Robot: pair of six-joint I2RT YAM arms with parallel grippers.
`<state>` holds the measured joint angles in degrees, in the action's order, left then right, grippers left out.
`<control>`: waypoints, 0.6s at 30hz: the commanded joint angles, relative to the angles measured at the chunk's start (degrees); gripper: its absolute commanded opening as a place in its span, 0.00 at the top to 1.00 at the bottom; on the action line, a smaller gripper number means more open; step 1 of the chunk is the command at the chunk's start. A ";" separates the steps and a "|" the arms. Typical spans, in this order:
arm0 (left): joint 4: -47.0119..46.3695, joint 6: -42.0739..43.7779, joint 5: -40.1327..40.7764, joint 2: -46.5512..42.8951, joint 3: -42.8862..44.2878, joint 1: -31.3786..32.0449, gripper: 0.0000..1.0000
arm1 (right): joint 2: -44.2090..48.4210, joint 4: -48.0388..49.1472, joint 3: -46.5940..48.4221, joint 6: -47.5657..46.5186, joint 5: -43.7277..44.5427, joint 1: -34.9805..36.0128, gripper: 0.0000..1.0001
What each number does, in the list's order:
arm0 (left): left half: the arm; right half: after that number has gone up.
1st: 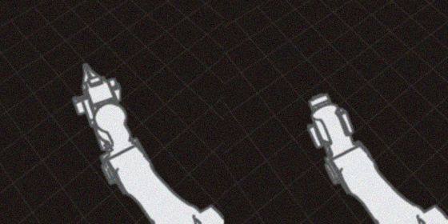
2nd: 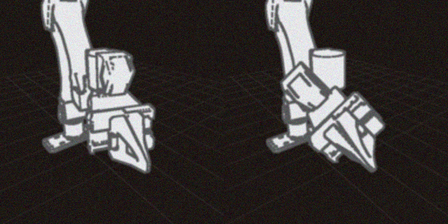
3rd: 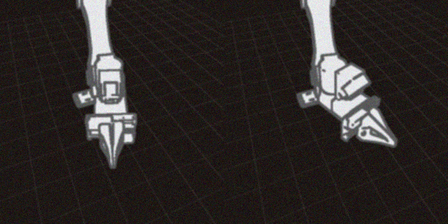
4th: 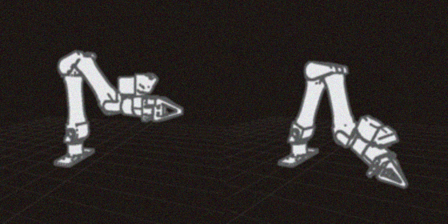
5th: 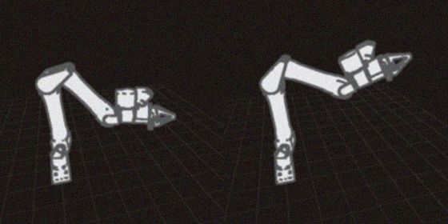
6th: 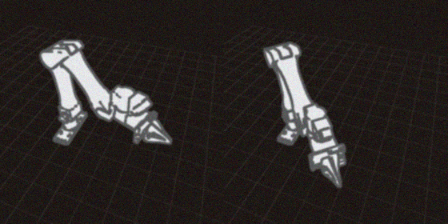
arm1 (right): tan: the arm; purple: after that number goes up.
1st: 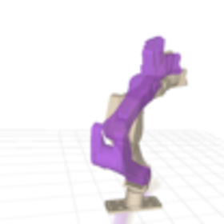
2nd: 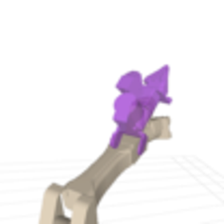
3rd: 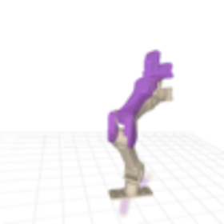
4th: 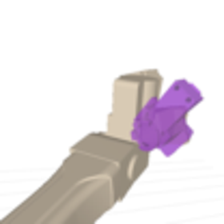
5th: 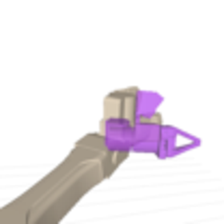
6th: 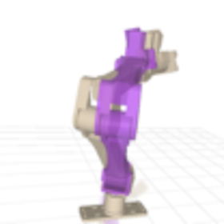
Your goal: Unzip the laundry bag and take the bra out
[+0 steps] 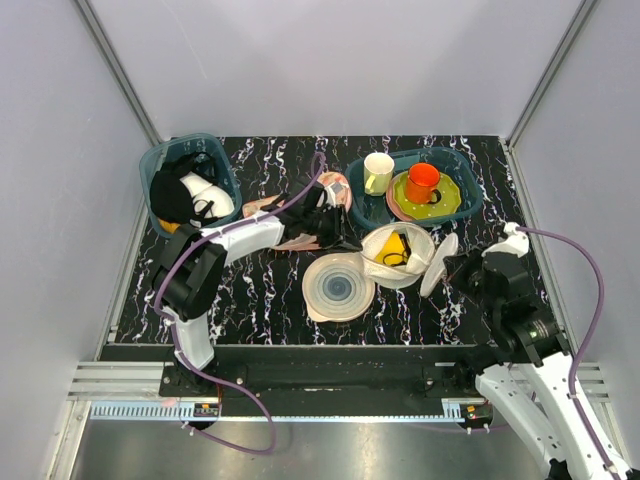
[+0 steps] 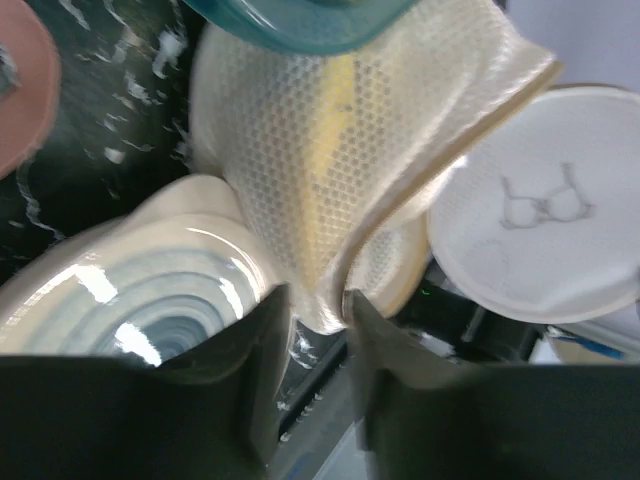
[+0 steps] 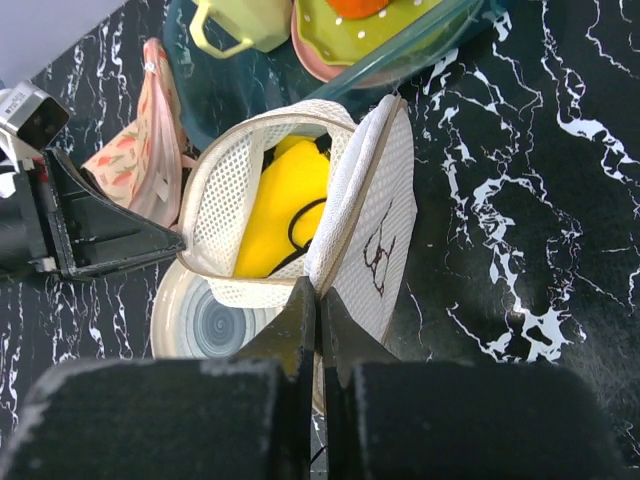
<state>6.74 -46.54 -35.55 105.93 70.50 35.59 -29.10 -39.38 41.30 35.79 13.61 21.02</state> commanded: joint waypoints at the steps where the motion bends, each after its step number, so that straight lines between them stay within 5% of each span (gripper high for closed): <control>1: 6.34 3.56 8.56 -3.27 4.29 -0.17 0.43 | 0.81 0.27 0.44 -0.02 2.22 0.25 1.00; 5: 17.46 9.25 18.03 -8.54 9.55 0.53 0.01 | -1.13 -3.07 4.30 1.30 1.86 0.34 1.00; 11: 24.81 14.46 28.26 -12.68 20.90 6.84 0.02 | -5.44 -8.35 12.75 -0.89 1.86 0.34 1.00; 14: 24.02 13.85 14.33 -10.05 25.45 8.43 0.05 | -5.87 -6.59 12.23 -1.86 1.60 0.25 1.00; 18: 19.99 13.06 12.62 -7.41 26.18 11.95 0.17 | -7.02 -6.07 12.14 -1.78 1.16 0.25 1.00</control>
<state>28.21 -34.06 -17.89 95.59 95.83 45.08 -34.96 -46.41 52.05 35.14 14.09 21.02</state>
